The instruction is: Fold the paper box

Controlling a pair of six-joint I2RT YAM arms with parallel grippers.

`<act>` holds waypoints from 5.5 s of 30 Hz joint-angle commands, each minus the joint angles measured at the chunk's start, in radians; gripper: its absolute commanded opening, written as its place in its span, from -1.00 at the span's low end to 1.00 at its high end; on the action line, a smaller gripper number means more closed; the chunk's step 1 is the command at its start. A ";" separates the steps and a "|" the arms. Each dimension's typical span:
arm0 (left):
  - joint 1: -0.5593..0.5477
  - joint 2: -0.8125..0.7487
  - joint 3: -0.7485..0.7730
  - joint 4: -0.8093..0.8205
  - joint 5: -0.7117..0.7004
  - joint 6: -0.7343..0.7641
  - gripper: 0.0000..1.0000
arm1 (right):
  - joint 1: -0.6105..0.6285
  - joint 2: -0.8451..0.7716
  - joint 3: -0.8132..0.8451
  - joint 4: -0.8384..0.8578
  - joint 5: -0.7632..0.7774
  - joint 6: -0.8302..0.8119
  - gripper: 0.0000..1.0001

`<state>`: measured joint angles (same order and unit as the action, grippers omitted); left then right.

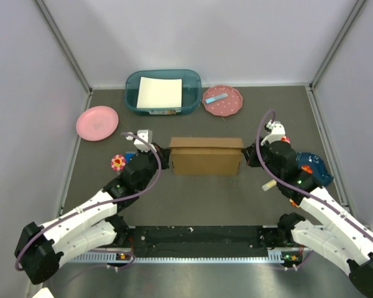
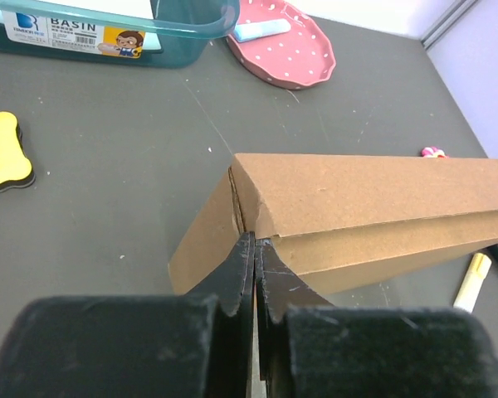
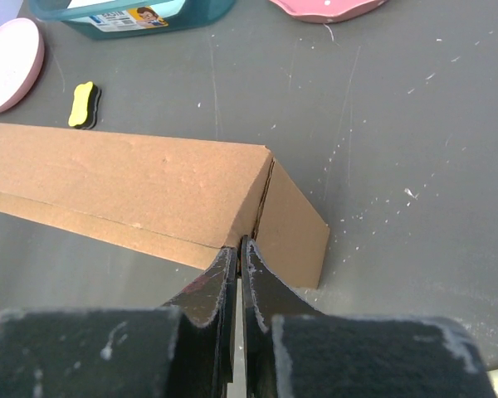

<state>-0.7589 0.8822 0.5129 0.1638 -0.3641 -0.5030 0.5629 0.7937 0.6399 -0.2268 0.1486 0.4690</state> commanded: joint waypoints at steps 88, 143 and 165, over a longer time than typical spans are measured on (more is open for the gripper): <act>0.076 -0.034 -0.144 0.220 0.229 -0.238 -0.87 | 0.009 0.068 0.014 -0.088 -0.035 0.034 -0.90; 0.029 -0.205 -0.286 0.014 0.374 -0.201 -0.79 | 0.012 -0.156 -0.137 -0.169 -0.145 0.125 -0.84; -0.008 -0.442 -0.195 -0.185 0.077 -0.221 0.71 | 0.020 -0.277 0.052 -0.310 -0.040 0.149 -0.12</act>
<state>-0.7712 0.4057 0.2810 -0.0399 -0.2607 -0.7139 0.5808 0.5232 0.6437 -0.5159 0.0605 0.6395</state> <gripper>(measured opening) 0.853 0.432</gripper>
